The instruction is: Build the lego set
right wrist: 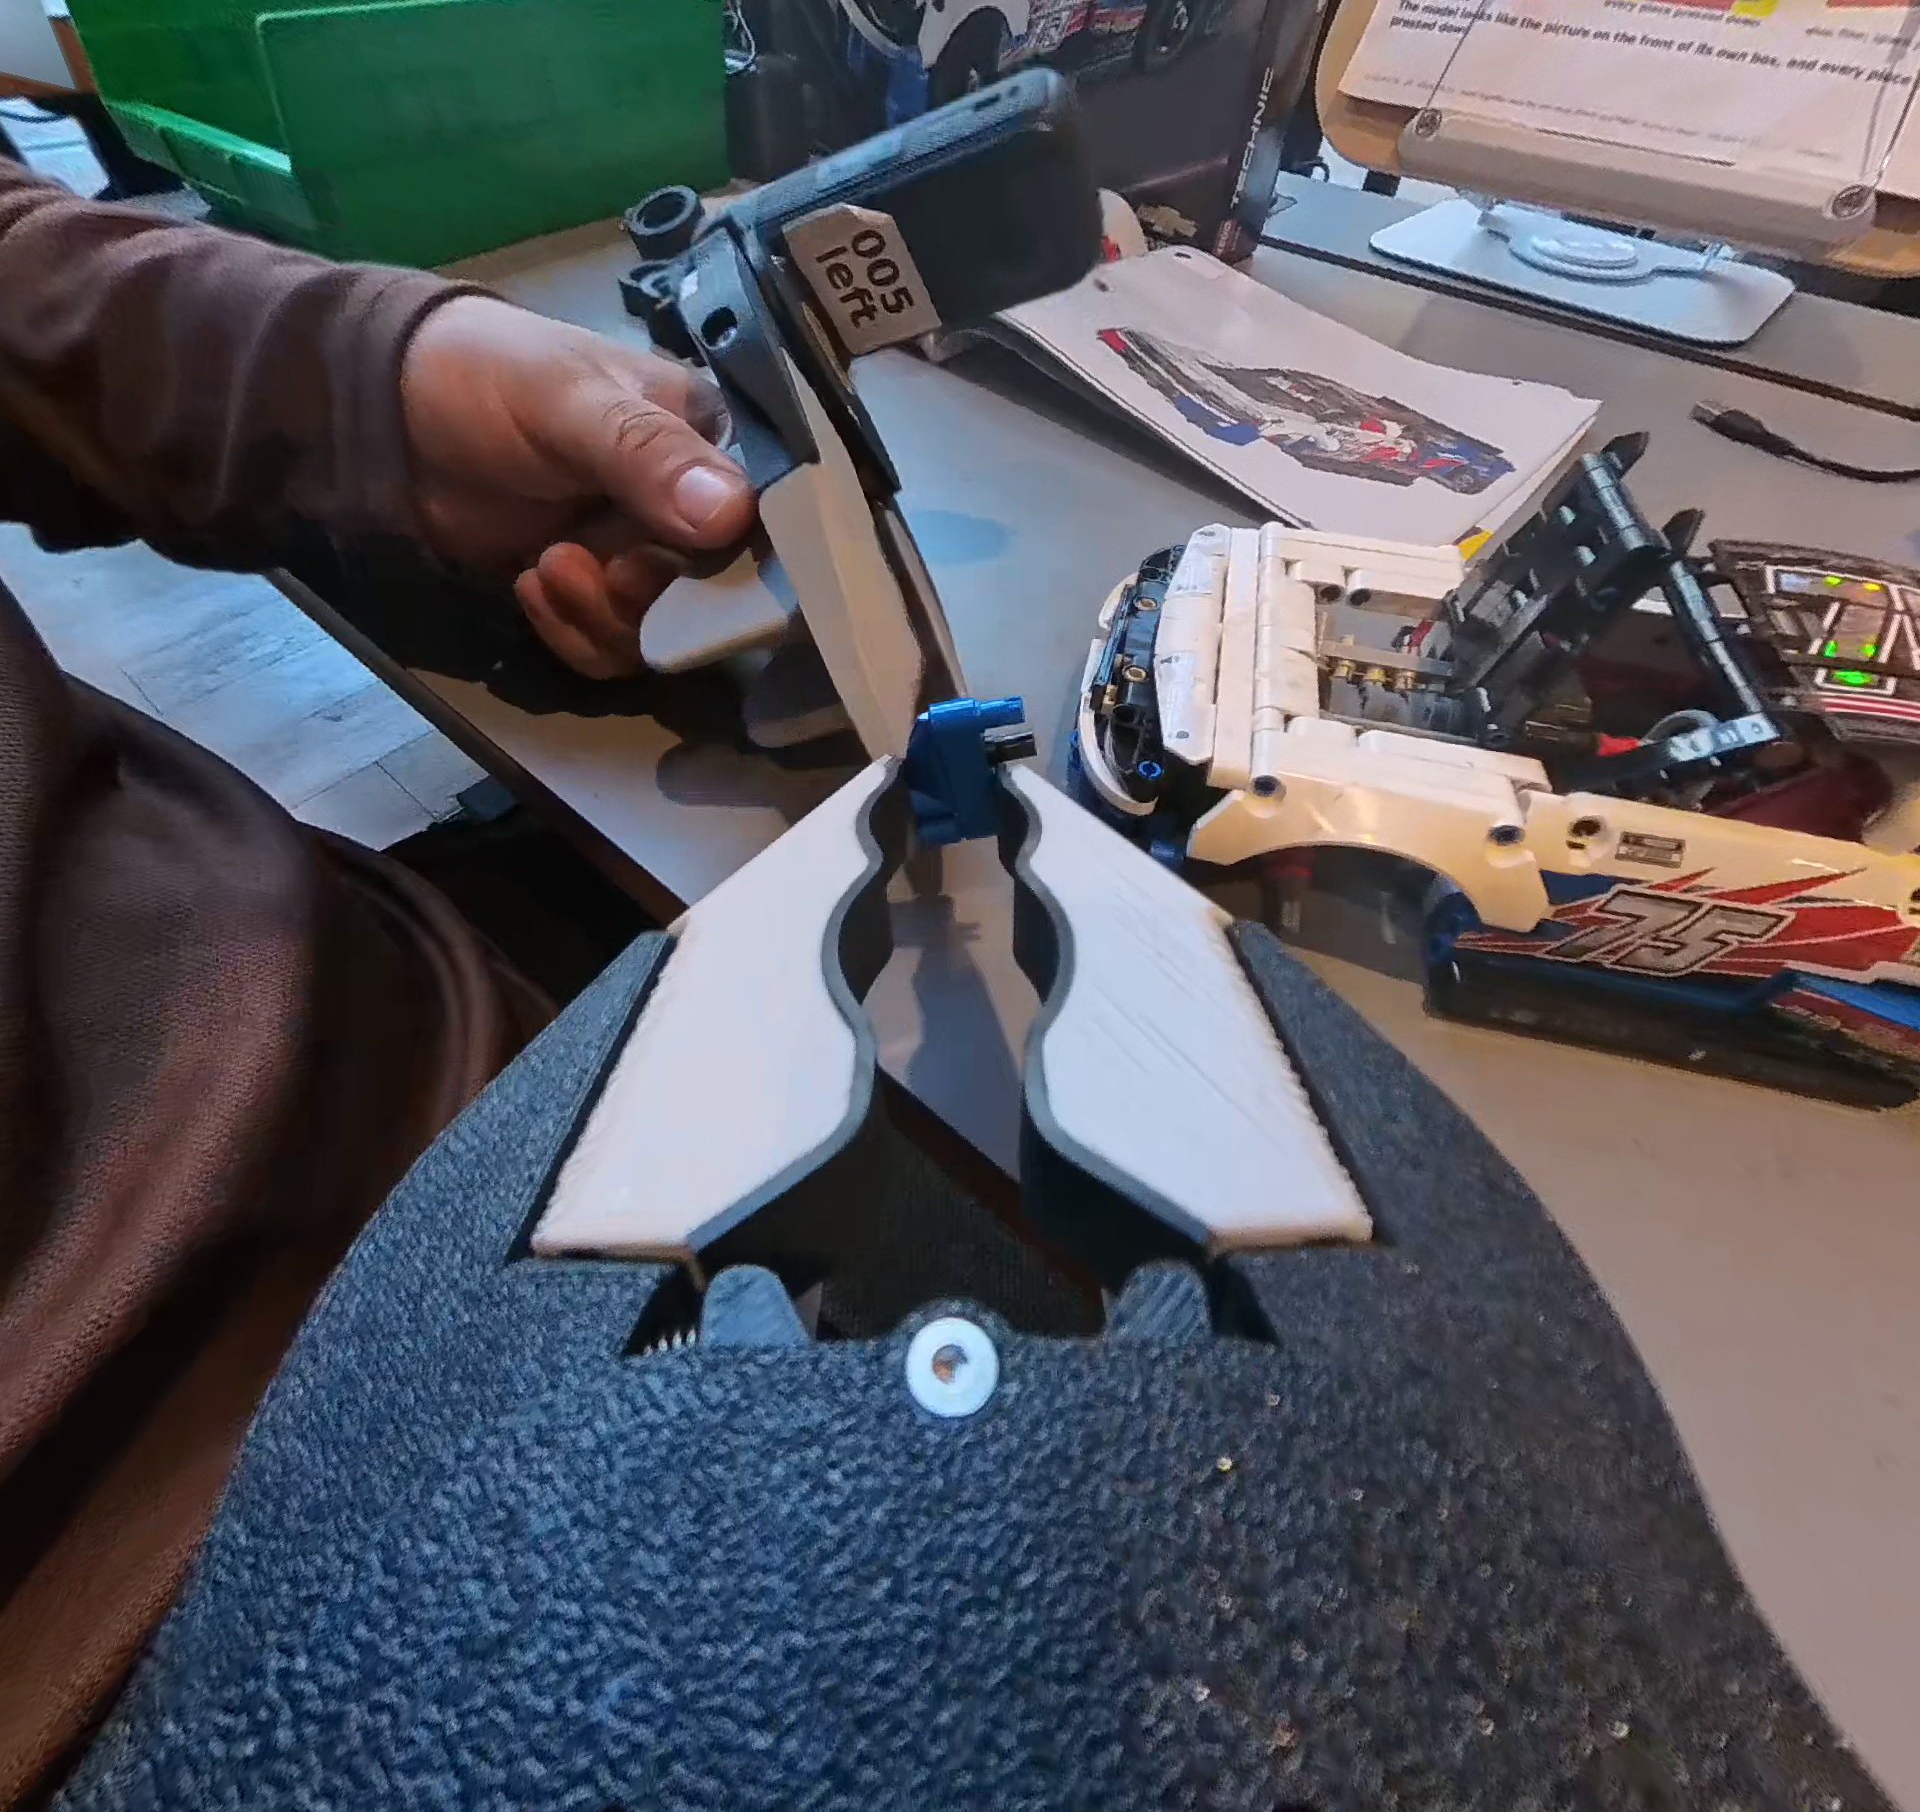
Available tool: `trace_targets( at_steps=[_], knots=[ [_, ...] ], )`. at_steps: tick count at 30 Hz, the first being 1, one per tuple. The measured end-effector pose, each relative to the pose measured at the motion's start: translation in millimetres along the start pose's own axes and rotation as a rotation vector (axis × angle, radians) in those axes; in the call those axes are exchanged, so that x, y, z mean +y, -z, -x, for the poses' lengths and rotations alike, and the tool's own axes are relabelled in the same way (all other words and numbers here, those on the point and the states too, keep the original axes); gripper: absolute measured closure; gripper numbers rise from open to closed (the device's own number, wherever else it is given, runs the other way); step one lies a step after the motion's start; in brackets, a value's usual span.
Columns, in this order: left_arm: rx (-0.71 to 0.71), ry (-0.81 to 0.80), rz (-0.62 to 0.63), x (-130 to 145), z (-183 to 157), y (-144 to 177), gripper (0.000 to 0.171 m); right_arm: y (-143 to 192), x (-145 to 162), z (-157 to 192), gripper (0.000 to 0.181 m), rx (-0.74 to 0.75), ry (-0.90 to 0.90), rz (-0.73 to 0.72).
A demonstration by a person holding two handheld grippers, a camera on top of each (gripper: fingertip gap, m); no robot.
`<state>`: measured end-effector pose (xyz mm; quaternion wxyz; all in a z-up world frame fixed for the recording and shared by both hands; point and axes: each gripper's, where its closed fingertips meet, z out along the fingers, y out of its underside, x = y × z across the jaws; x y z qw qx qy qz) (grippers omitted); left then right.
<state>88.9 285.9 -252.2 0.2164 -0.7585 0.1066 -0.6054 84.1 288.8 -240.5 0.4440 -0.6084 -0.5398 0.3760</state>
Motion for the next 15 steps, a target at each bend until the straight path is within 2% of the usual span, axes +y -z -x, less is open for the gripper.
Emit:
trace_targets(
  at_steps=[1, 4, 8, 12, 15],
  knots=[
    [0.001, -0.021, -0.020, -2, -2, 3, 0.143, 1, -1, -1, 0.164, 0.003, -0.002, -0.004],
    [-0.058, -0.143, -0.064, -4, -2, 19, 0.139, 2, -4, -3, 0.164, 0.014, -0.003, -0.007],
    [-0.212, -0.424, -0.113, -7, -2, 54, 0.125, -1, -2, -4, 0.164, 0.035, 0.015, 0.023],
    [-0.350, -0.708, -0.095, 0, -3, 83, 0.120, -8, 2, -7, 0.165, 0.074, 0.044, 0.063],
    [-0.412, -0.828, -0.070, 9, -2, 100, 0.122, -16, 3, -12, 0.165, 0.102, 0.019, 0.081]
  ],
)
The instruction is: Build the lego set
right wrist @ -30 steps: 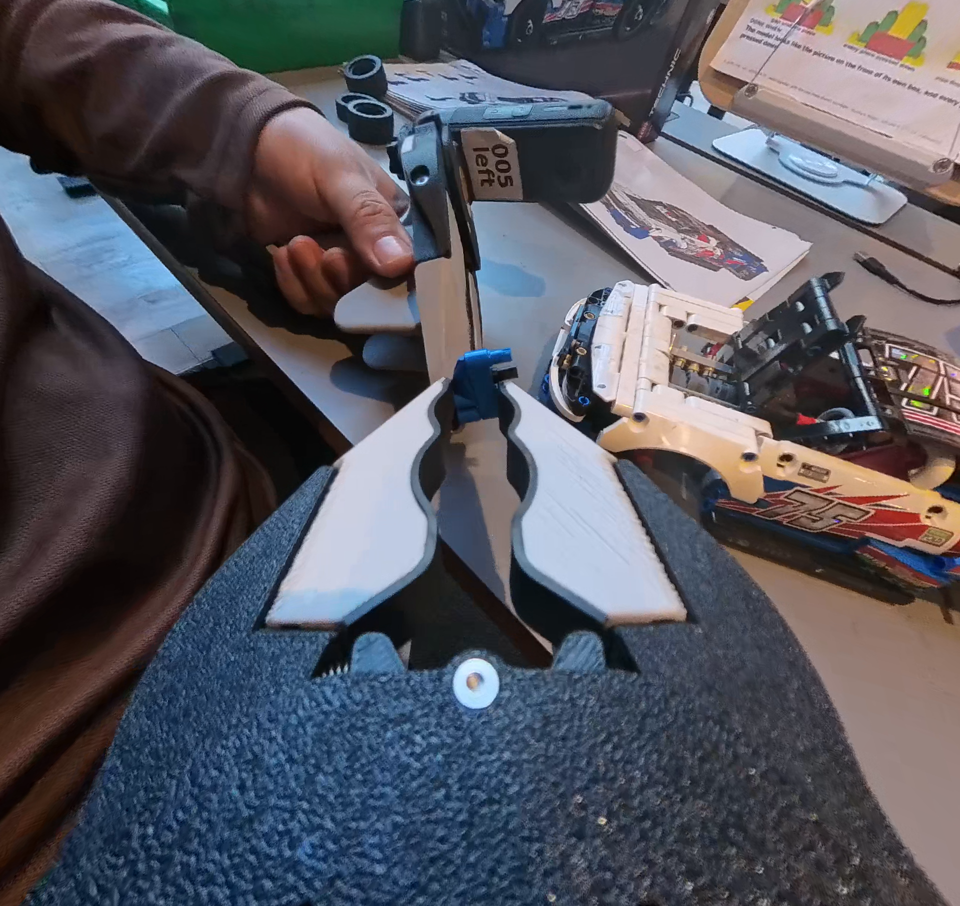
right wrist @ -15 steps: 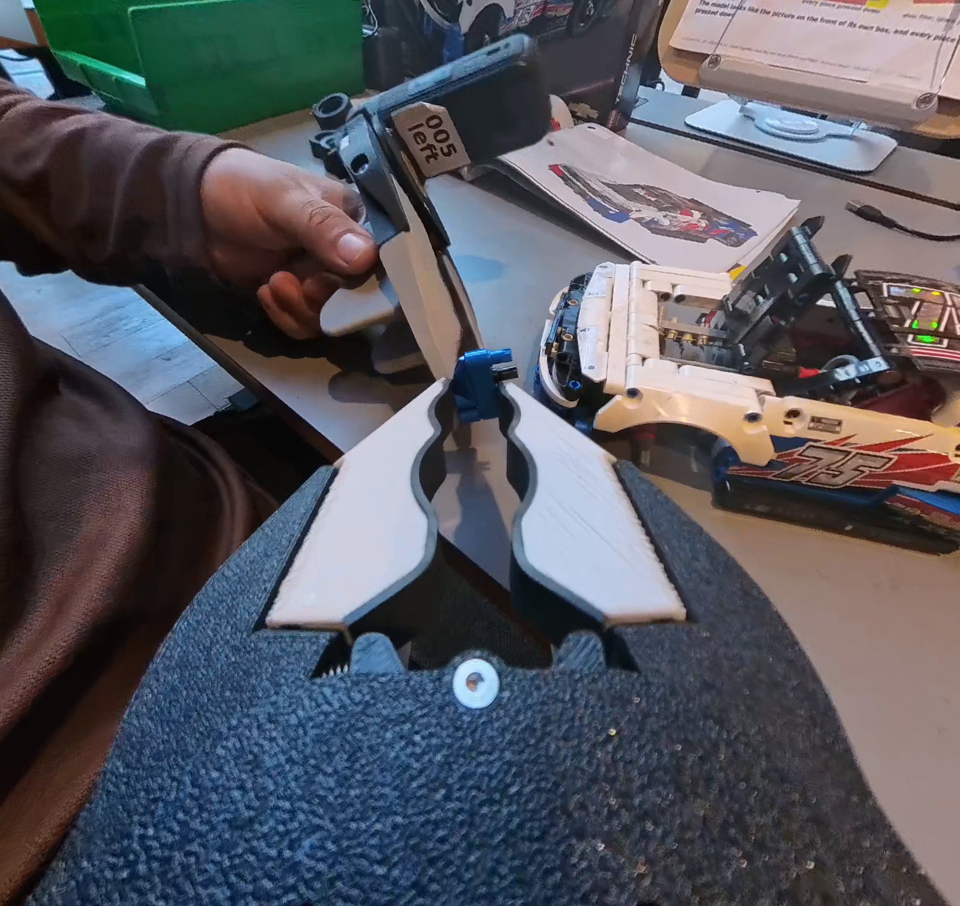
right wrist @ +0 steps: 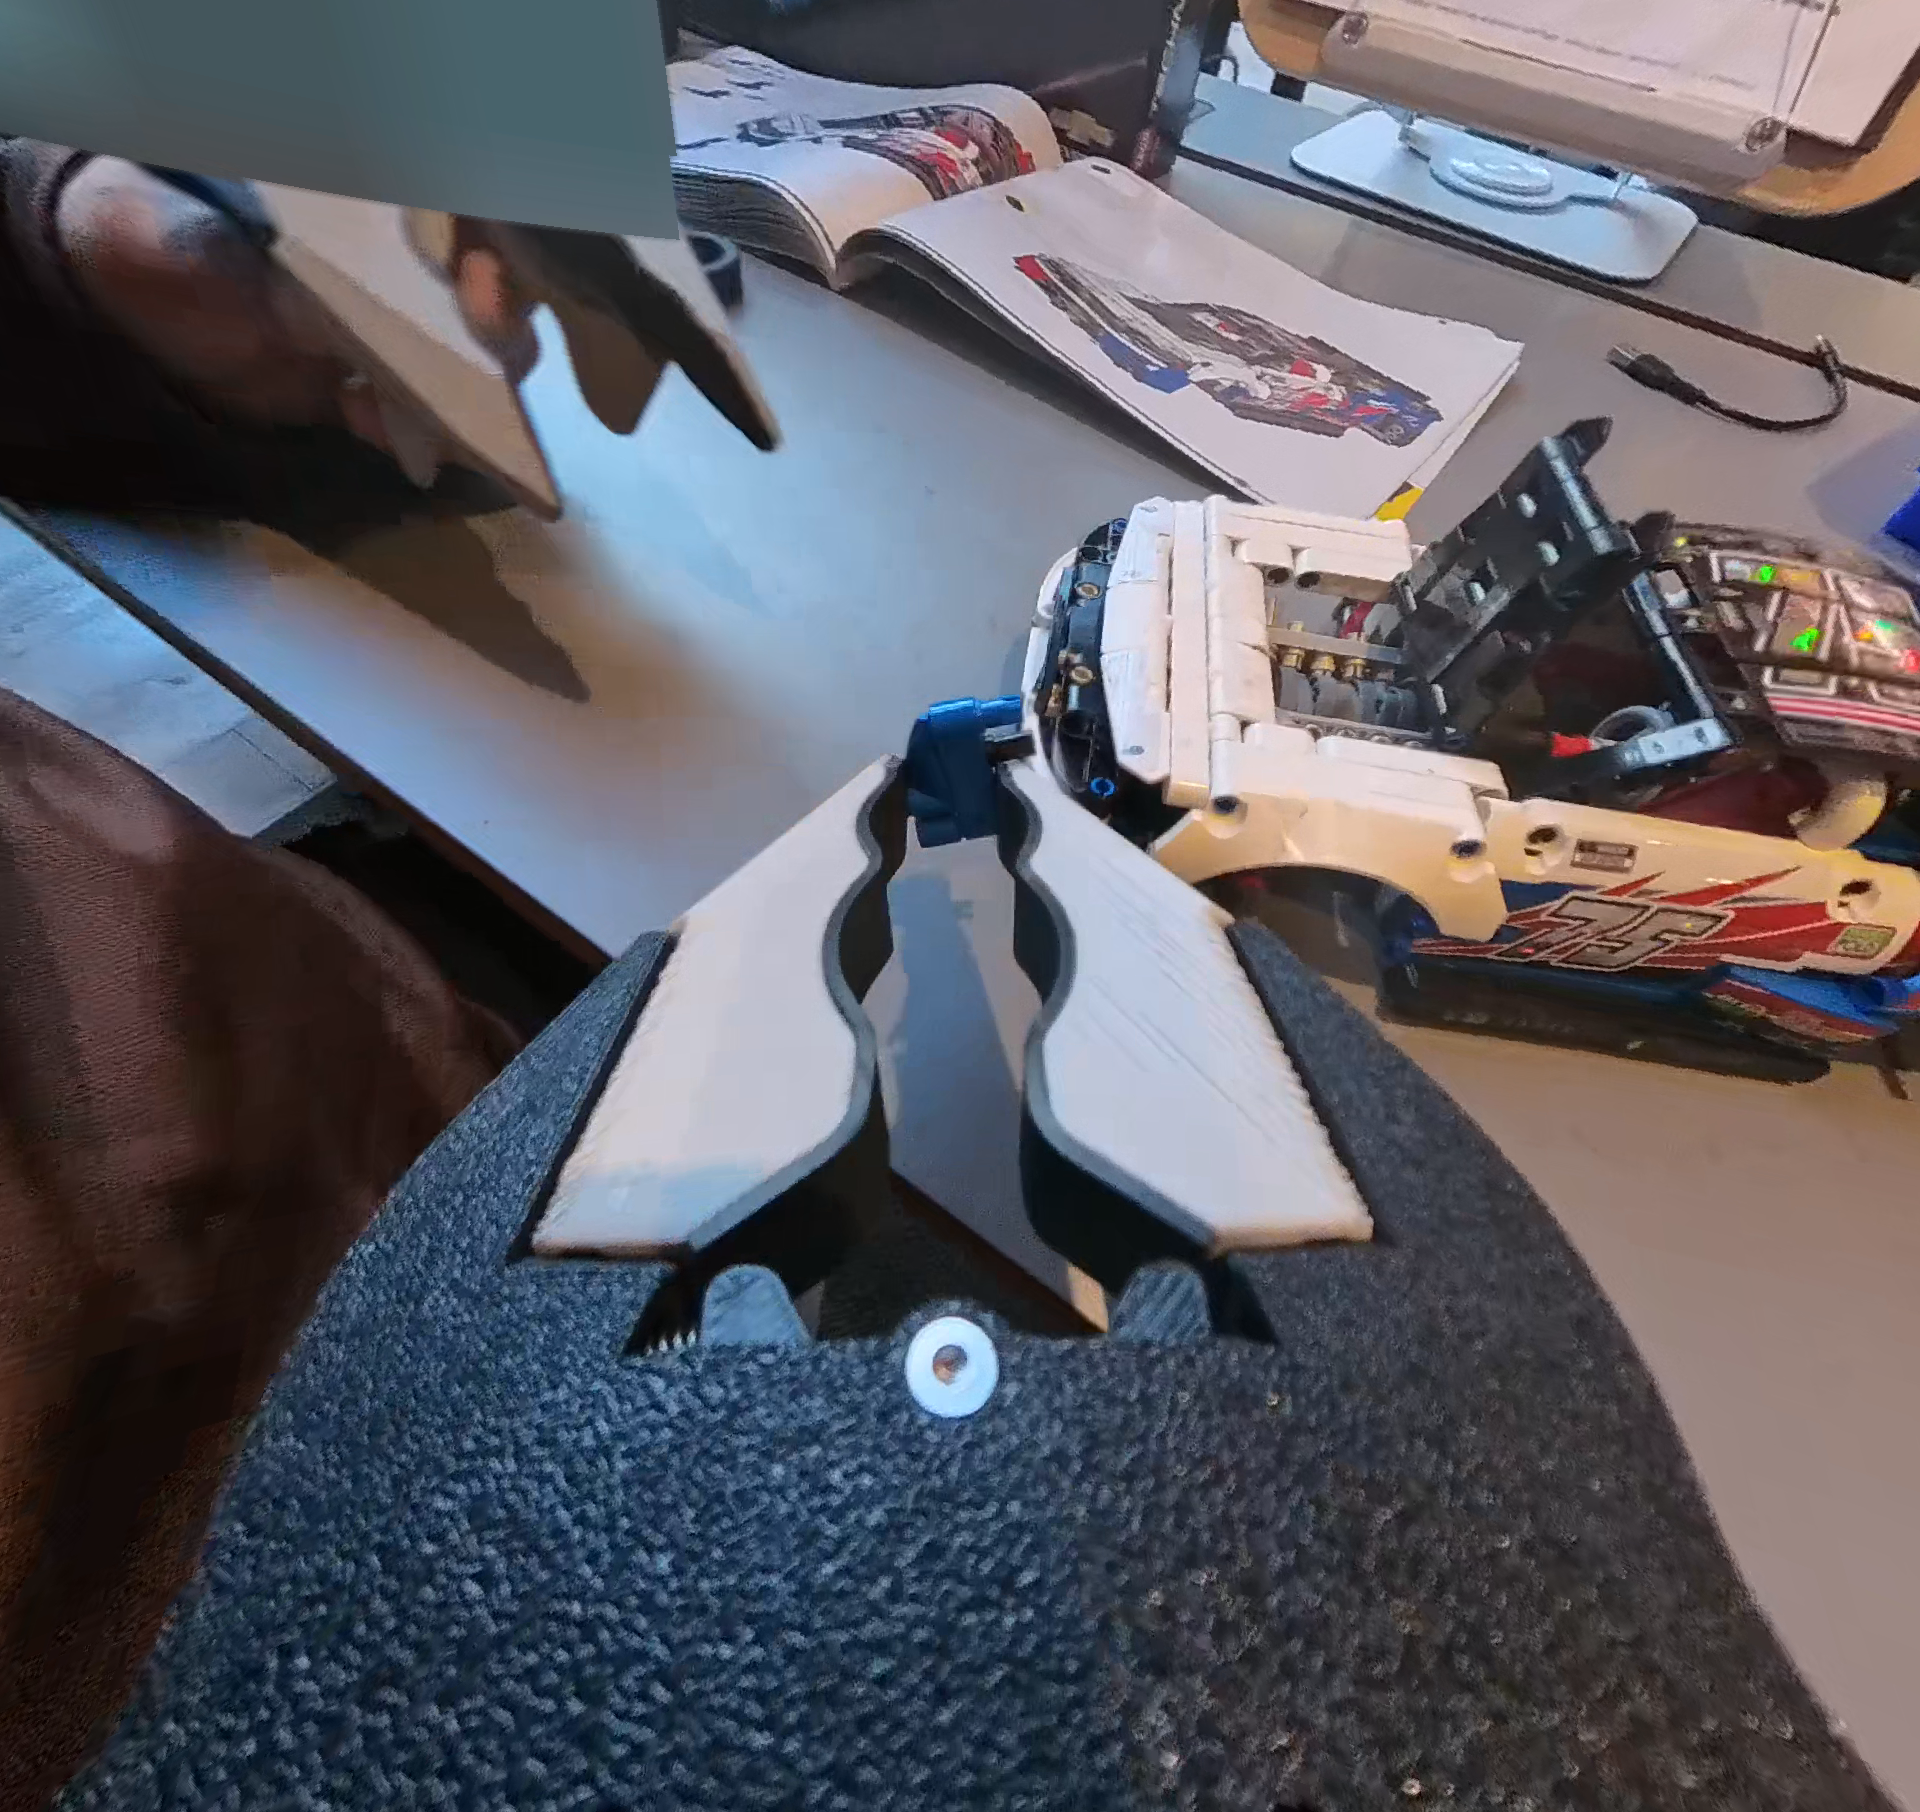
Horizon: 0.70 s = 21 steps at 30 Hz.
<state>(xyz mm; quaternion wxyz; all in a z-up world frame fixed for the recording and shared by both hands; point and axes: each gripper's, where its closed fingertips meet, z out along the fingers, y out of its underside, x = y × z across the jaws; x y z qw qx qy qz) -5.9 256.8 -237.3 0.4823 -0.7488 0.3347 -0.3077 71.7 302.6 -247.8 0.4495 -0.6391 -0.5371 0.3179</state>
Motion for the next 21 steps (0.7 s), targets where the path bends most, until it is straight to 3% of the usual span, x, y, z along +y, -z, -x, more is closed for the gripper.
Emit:
trace_targets(
  at_steps=[5, 12, 21],
  knots=[
    [-0.040, -0.050, 0.008, 6, 3, 12, 0.128, -8, 4, -8, 0.165, 0.039, -0.100, 0.030],
    [-0.025, -0.004, 0.023, 8, 5, 11, 0.128, -6, 6, -13, 0.165, 0.071, -0.170, 0.026],
    [-0.016, -0.023, 0.076, 8, 10, -4, 0.125, -3, 21, -14, 0.165, 0.084, -0.286, 0.029]
  ],
)
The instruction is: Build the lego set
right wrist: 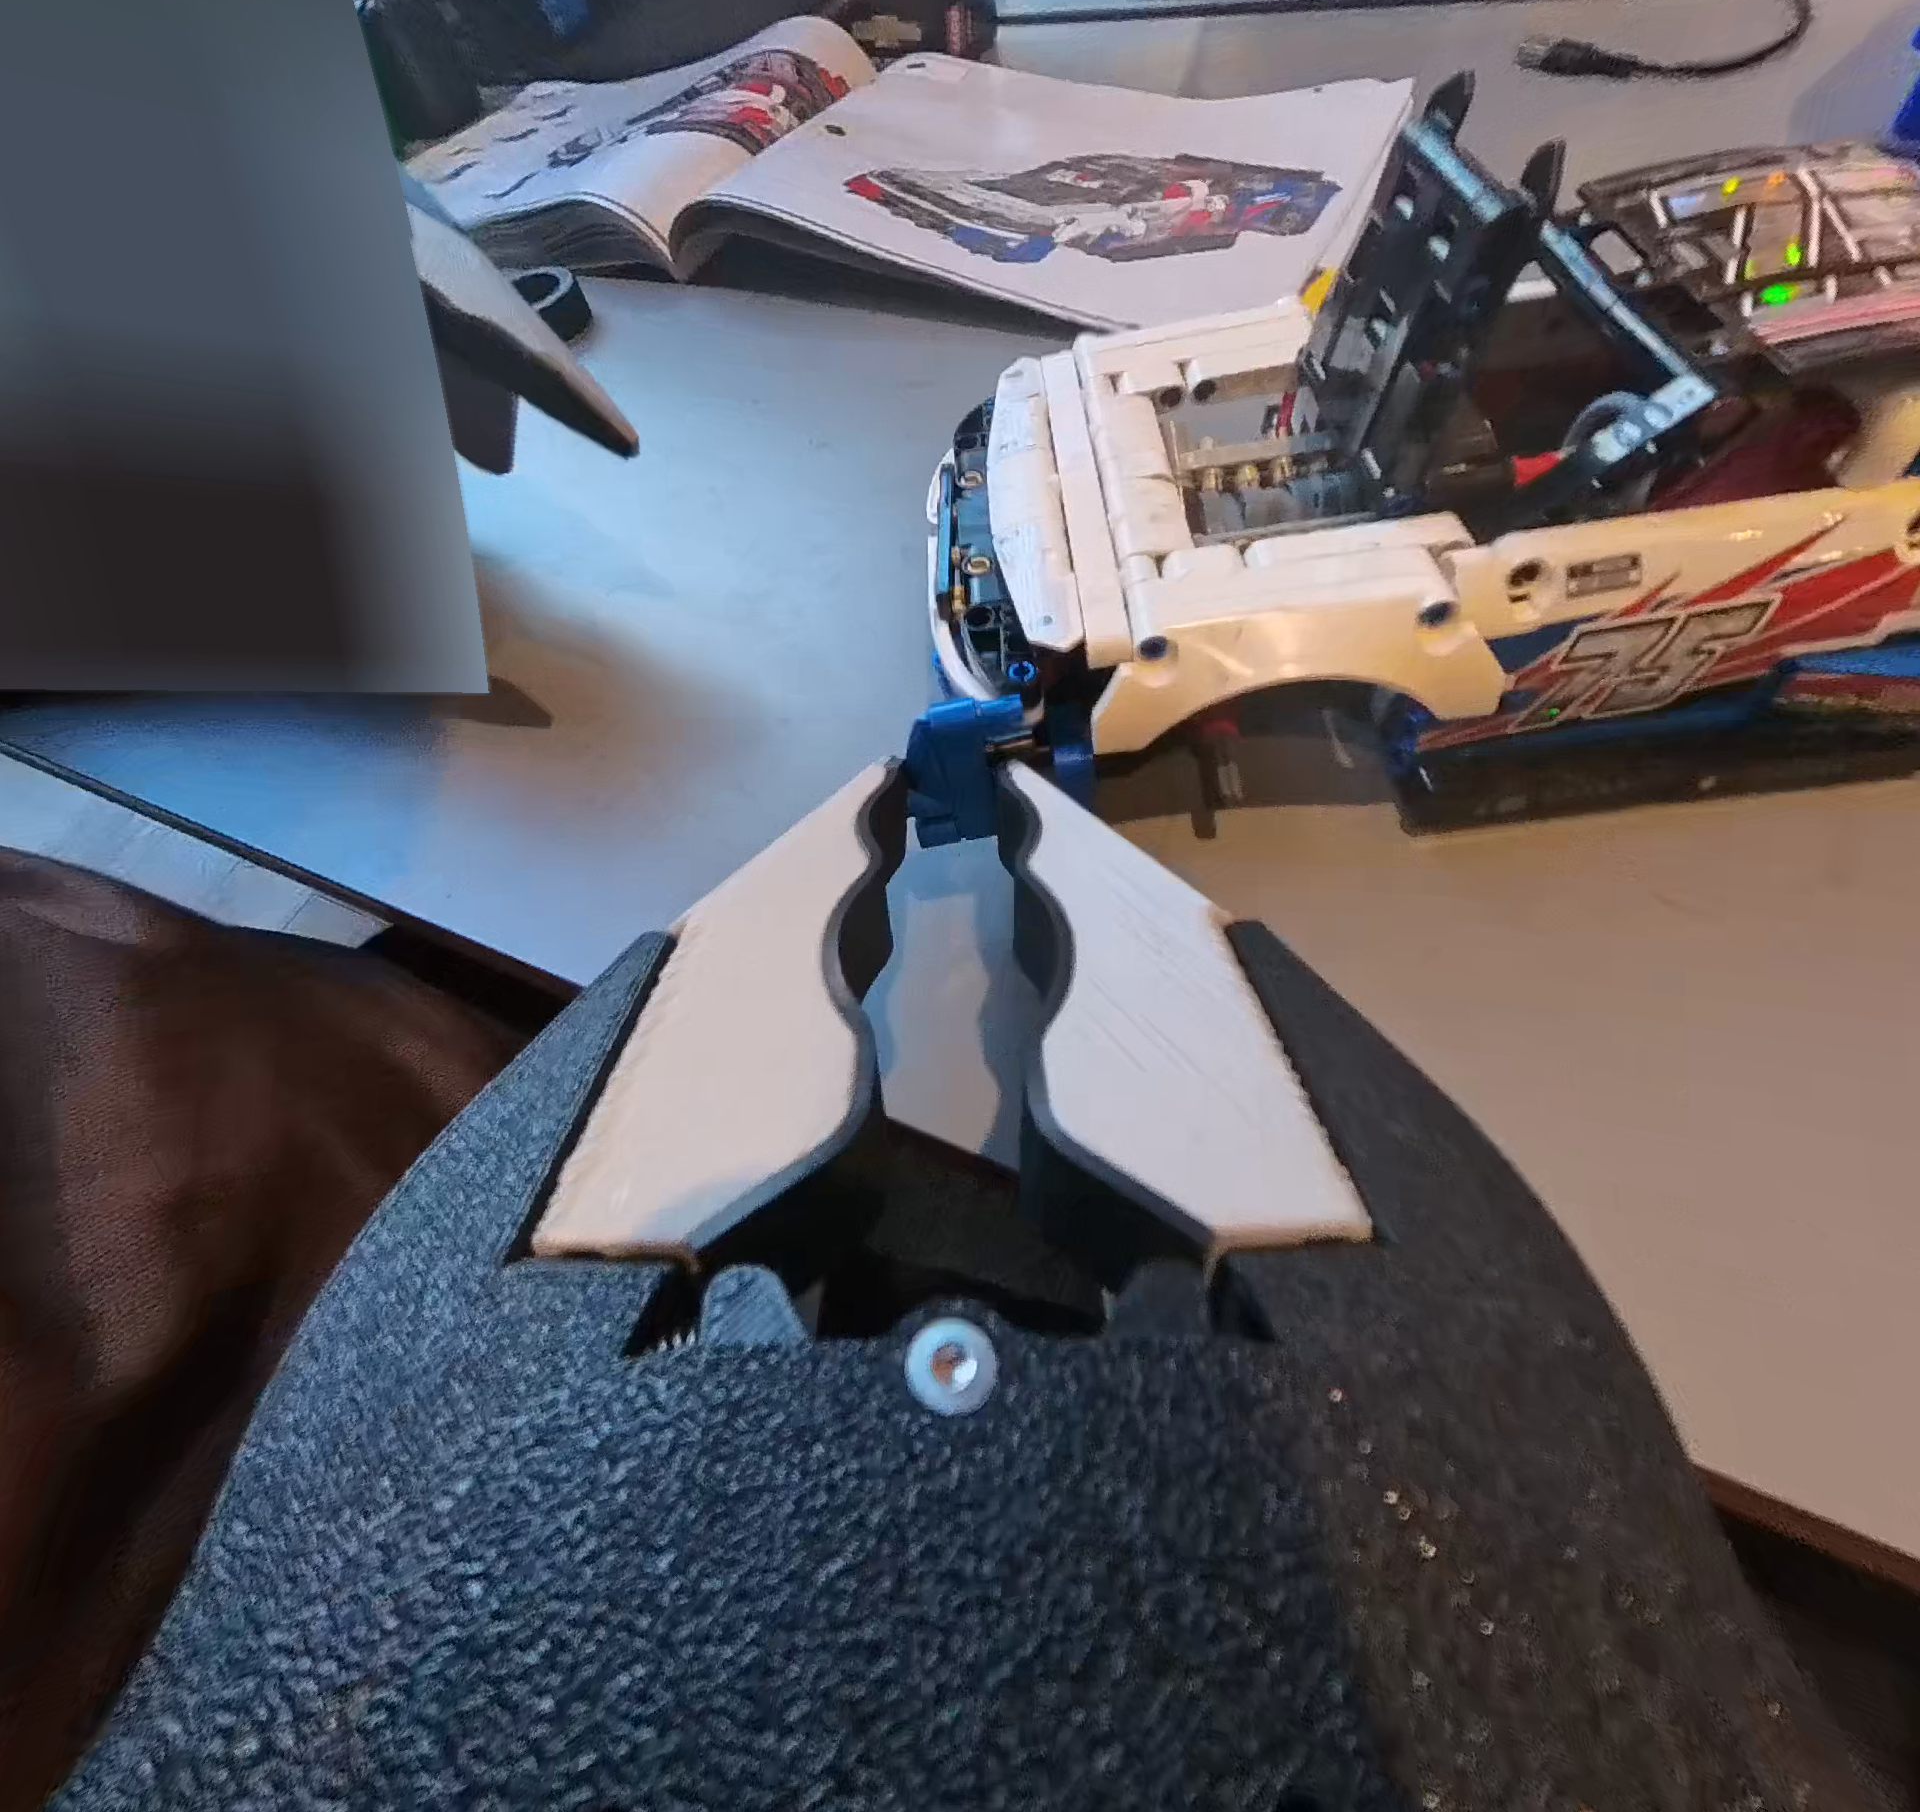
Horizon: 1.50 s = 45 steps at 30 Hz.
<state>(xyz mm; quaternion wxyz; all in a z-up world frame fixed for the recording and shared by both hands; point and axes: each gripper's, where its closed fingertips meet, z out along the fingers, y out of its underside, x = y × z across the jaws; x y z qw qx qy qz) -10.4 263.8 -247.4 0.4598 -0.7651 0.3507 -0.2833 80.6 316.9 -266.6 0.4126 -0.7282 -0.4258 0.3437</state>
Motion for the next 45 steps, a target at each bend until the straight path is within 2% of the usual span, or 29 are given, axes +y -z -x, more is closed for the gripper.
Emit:
trace_targets(
  at_steps=[2, 5, 10, 14, 26, 32, 36, 39, 42, 45],
  knots=[
    [0.024, -0.027, 0.038, -4, -1, -6, 0.124, 2, 4, -1, 0.165, 0.005, -0.008, 0.005],
    [0.066, -0.150, 0.126, -19, -1, -19, 0.122, 2, 10, -6, 0.165, 0.030, -0.016, 0.012],
    [0.159, -0.323, 0.249, -42, 1, -55, 0.109, -1, 8, -5, 0.165, 0.033, -0.050, -0.034],
    [0.207, -0.417, 0.315, -40, -4, -80, 0.114, -4, 9, -4, 0.165, 0.061, 0.006, -0.038],
    [0.188, -0.470, 0.321, -38, -5, -96, 0.127, 0, 8, -5, 0.165, 0.083, 0.045, -0.084],
    [0.191, -0.467, 0.310, -43, 0, -99, 0.126, -1, 7, -5, 0.165, 0.069, 0.012, -0.082],
    [0.187, -0.474, 0.332, -44, 2, -97, 0.126, 3, 4, -4, 0.165, 0.029, -0.067, -0.115],
    [0.210, -0.406, 0.352, -42, -8, -93, 0.129, 9, -1, -10, 0.165, -0.022, -0.193, -0.169],
    [0.175, -0.323, 0.378, -31, -19, -94, 0.139, 13, -4, -15, 0.165, -0.078, -0.306, -0.205],
    [0.109, -0.324, 0.411, -13, -19, -97, 0.146, 13, -5, -14, 0.165, -0.120, -0.362, -0.221]
  ],
)
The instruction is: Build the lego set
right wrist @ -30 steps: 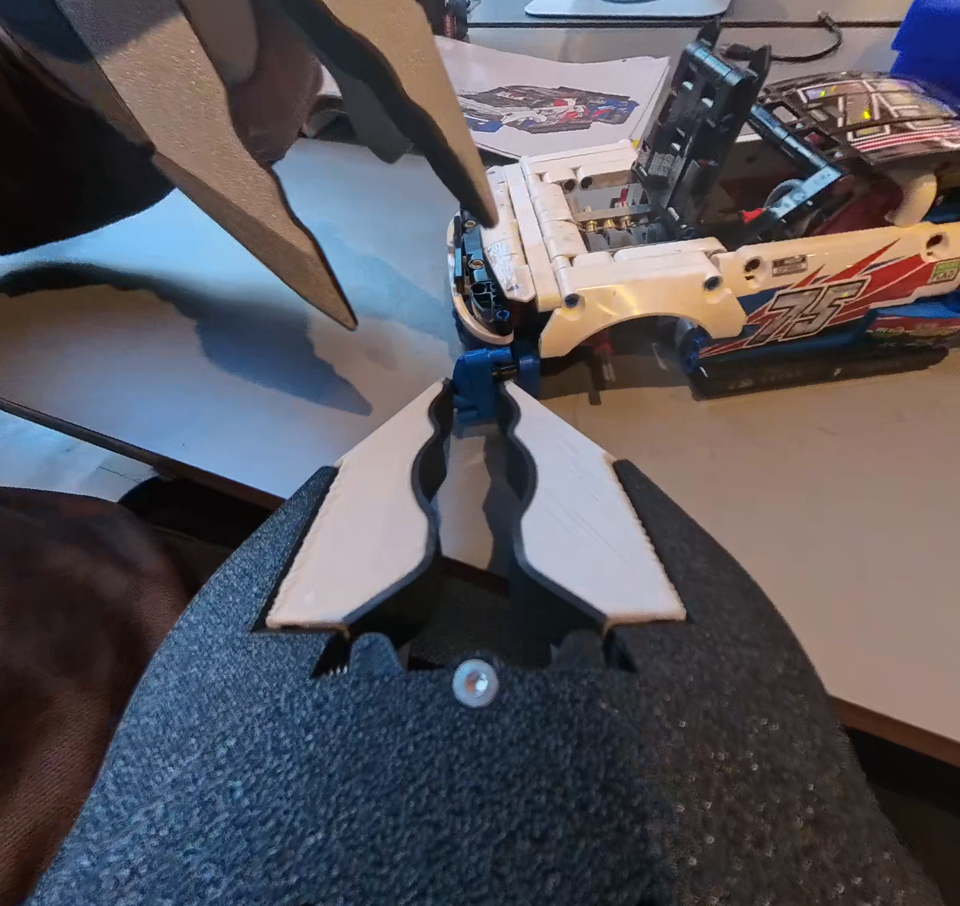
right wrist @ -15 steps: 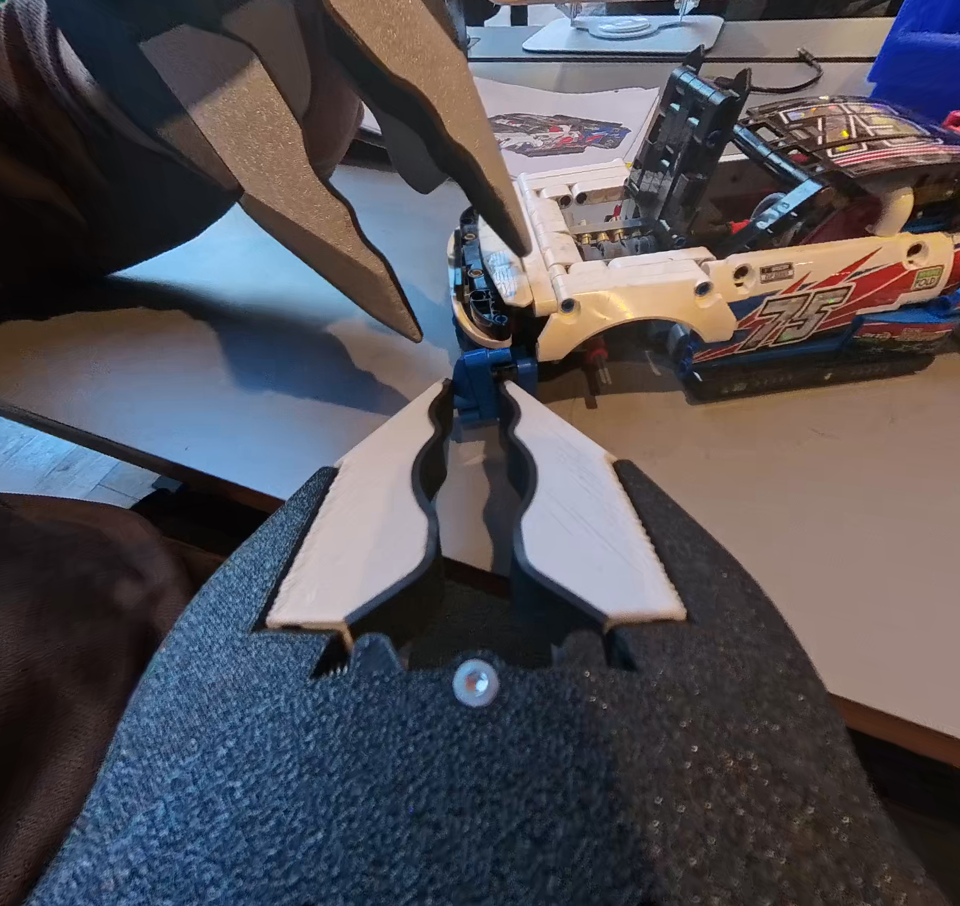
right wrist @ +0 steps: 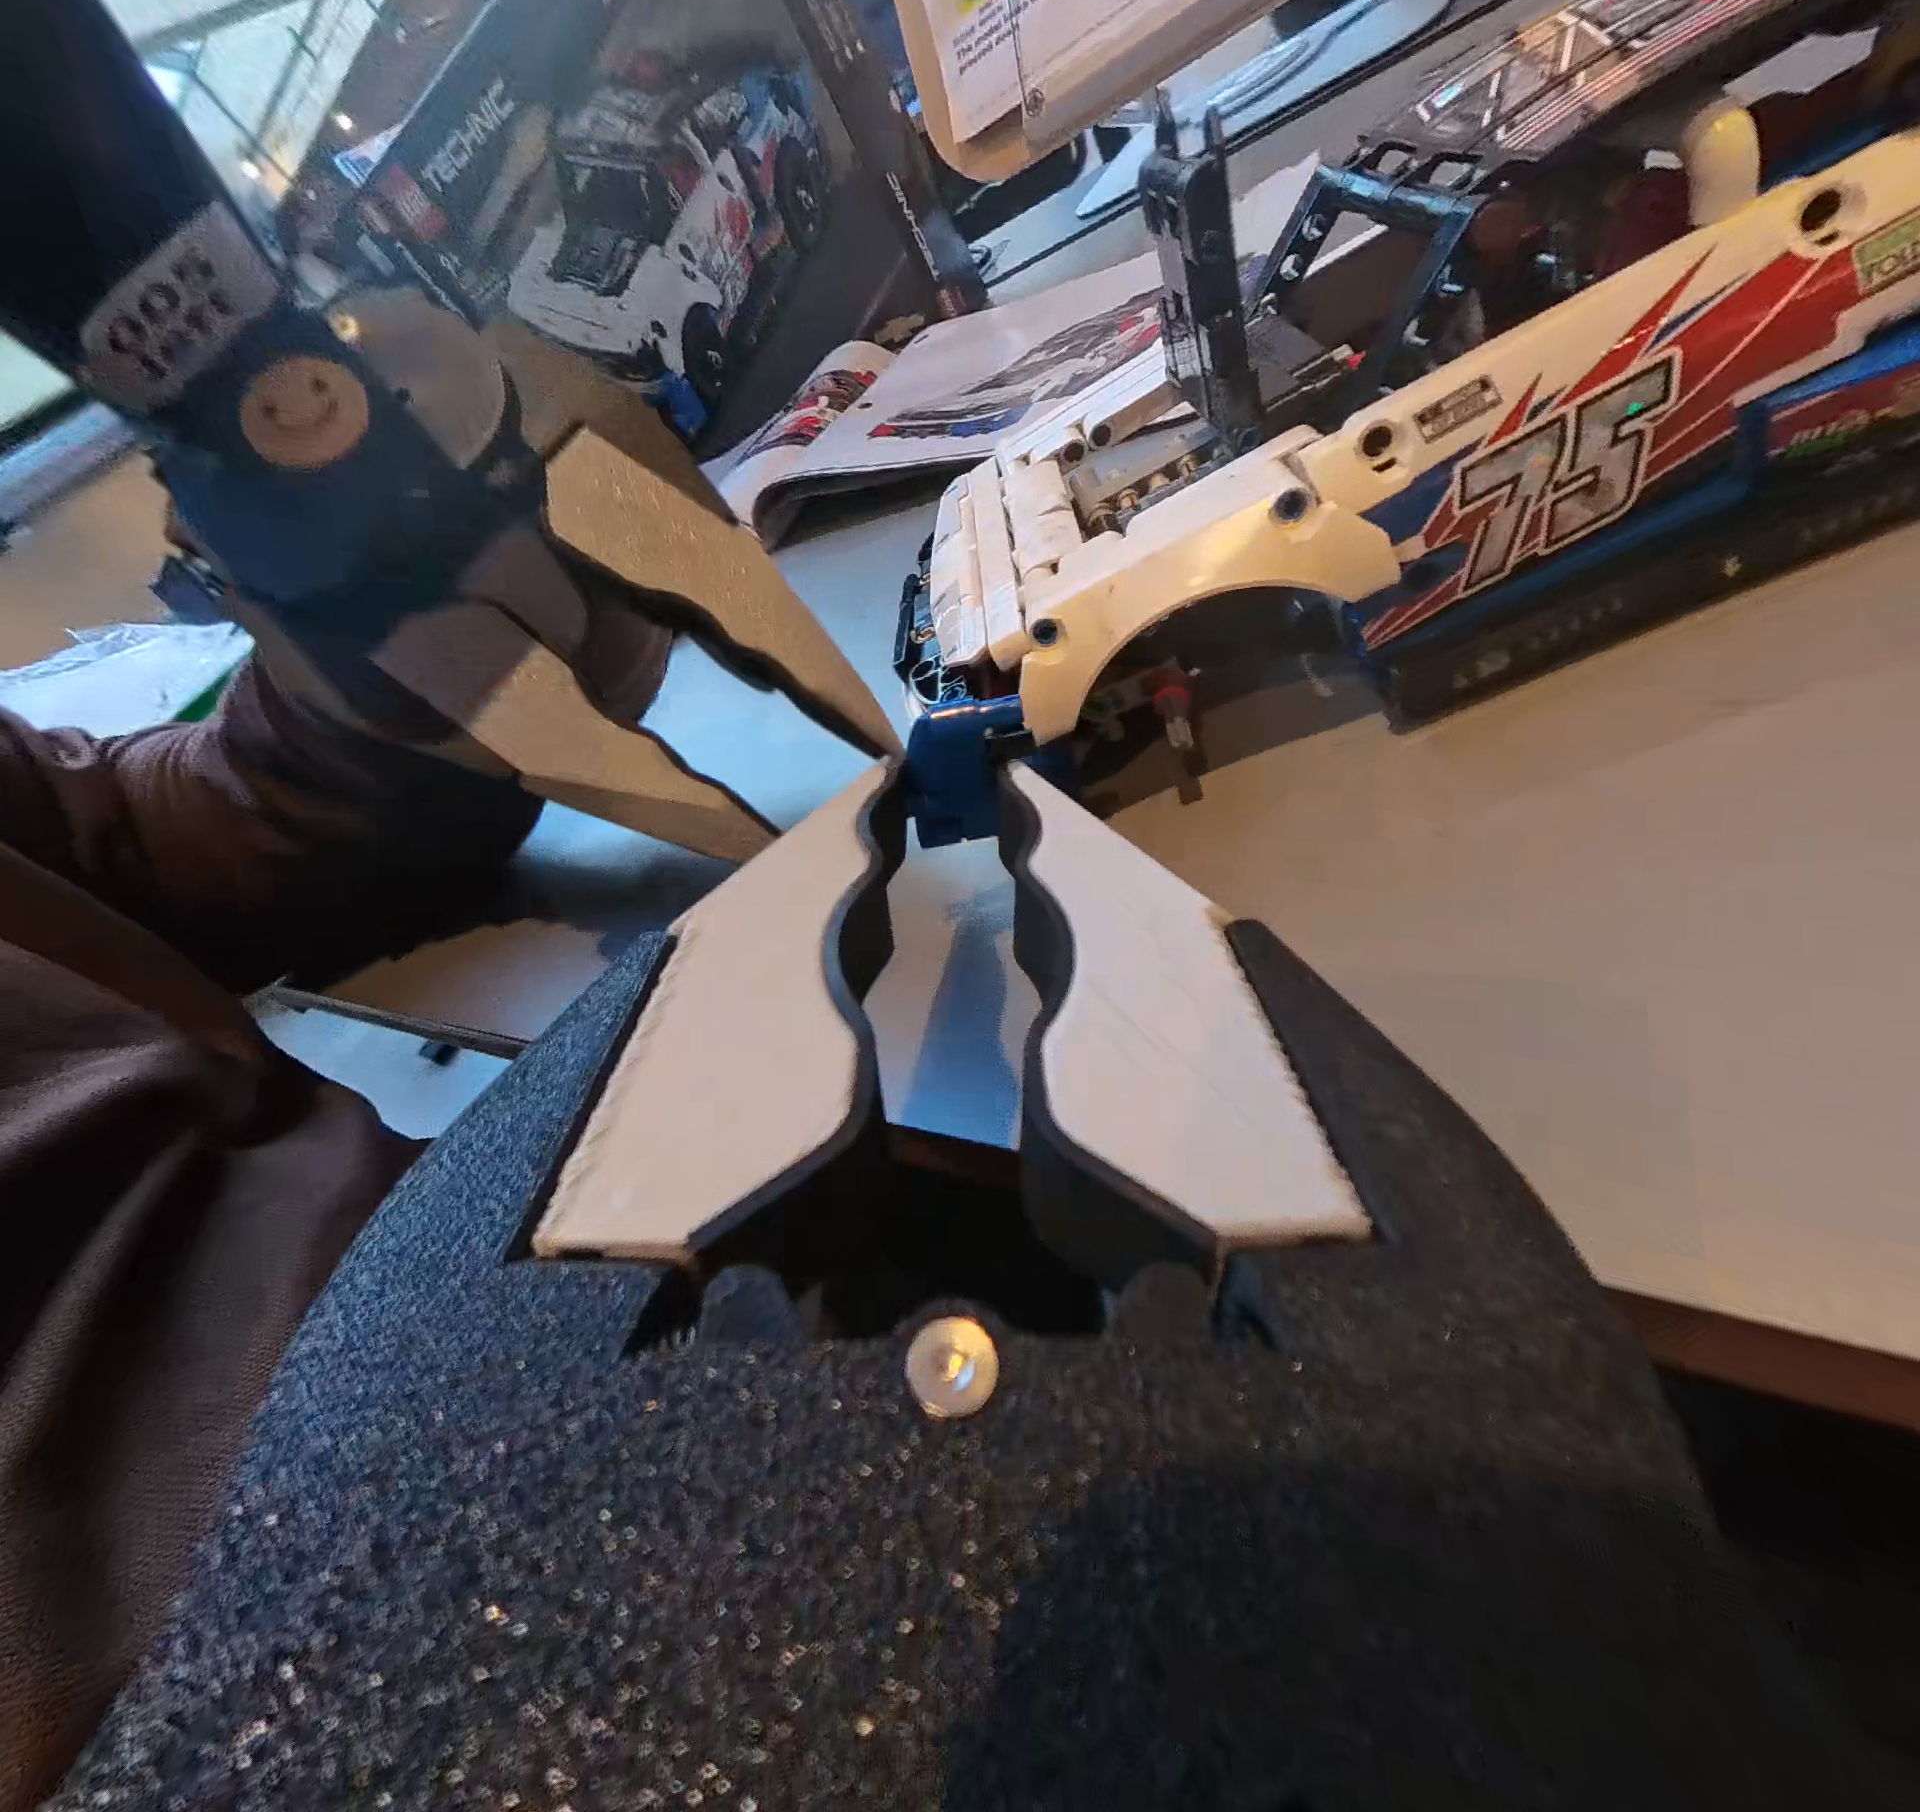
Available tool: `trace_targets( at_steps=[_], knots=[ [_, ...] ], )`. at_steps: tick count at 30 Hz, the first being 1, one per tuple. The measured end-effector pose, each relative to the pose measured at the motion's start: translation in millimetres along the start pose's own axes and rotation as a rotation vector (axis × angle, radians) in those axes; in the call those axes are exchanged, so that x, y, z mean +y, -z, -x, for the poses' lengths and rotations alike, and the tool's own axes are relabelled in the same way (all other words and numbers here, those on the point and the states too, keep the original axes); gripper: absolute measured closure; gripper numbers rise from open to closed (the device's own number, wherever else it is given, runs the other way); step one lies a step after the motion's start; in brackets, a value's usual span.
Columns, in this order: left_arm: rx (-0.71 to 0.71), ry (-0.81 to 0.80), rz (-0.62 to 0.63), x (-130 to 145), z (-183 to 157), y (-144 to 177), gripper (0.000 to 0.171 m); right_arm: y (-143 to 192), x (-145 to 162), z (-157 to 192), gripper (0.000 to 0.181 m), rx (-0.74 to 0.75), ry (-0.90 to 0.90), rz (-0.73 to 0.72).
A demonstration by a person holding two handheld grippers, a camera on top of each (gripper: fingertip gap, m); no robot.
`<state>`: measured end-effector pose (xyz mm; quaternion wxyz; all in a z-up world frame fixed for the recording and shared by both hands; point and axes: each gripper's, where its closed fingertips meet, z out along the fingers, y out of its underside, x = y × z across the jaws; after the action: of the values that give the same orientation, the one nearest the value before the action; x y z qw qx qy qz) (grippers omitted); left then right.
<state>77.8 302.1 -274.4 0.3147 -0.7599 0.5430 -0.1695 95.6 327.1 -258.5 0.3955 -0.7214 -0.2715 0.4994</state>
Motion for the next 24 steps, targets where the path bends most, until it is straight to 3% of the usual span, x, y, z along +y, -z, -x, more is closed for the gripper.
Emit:
trace_targets(
  at_steps=[4, 9, 13, 16, 19, 24],
  knots=[
    [-0.007, 0.057, 0.020, 15, -1, -5, 0.147, -4, 4, 1, 0.165, 0.009, 0.024, 0.028],
    [-0.015, 0.125, -0.112, 1, -1, -3, 0.144, -7, 7, 8, 0.165, 0.017, 0.098, 0.054],
    [-0.068, 0.071, -0.037, 13, 0, -15, 0.146, -13, 9, 16, 0.165, 0.015, 0.160, 0.072],
    [-0.078, 0.037, -0.043, 15, -4, -18, 0.168, -18, 17, 15, 0.165, 0.034, 0.236, 0.116],
    [-0.098, 0.044, -0.036, 16, -2, -17, 0.168, -20, 18, 15, 0.164, 0.062, 0.313, 0.122],
    [-0.121, 0.076, -0.101, 9, -2, -7, 0.147, -24, 18, 8, 0.165, 0.145, 0.404, 0.132]
  ],
)
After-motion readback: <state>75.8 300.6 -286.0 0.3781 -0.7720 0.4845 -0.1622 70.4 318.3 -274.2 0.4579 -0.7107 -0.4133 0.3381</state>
